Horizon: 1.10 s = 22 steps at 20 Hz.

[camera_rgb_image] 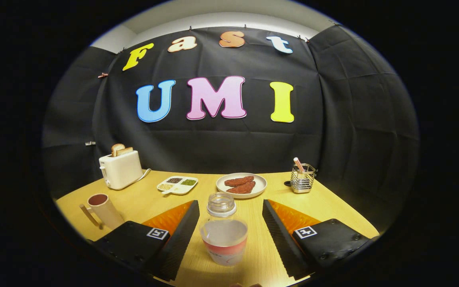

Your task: Take the bottle from table, then pour the juice into the cup, finally place the bottle on the coaster

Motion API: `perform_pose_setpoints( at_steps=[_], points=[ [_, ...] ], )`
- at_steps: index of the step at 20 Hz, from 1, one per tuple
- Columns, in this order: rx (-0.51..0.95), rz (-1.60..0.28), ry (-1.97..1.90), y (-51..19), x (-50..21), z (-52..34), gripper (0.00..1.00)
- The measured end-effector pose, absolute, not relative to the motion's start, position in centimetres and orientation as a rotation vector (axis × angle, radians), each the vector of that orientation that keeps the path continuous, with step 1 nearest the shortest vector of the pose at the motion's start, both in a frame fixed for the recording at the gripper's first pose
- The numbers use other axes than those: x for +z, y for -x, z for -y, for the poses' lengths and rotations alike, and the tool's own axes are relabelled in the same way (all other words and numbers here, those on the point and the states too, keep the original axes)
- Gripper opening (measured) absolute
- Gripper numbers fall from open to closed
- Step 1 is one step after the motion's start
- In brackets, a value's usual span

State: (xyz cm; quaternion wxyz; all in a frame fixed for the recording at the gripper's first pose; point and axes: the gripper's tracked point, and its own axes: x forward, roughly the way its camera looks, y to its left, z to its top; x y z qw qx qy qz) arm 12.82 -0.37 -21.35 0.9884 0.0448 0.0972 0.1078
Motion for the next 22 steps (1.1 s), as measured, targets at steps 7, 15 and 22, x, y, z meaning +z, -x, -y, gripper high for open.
perform_pose_setpoints(
  at_steps=[7, 15, 22],
  points=[
    [0.24, -0.223, -0.082, -13.5, -24.4, -0.6, 0.98],
    [0.234, -0.256, -0.097, -13.7, -27.0, -1.2, 0.98],
    [0.258, -0.229, -0.069, -13.3, -27.3, -1.9, 0.98]
  ],
)
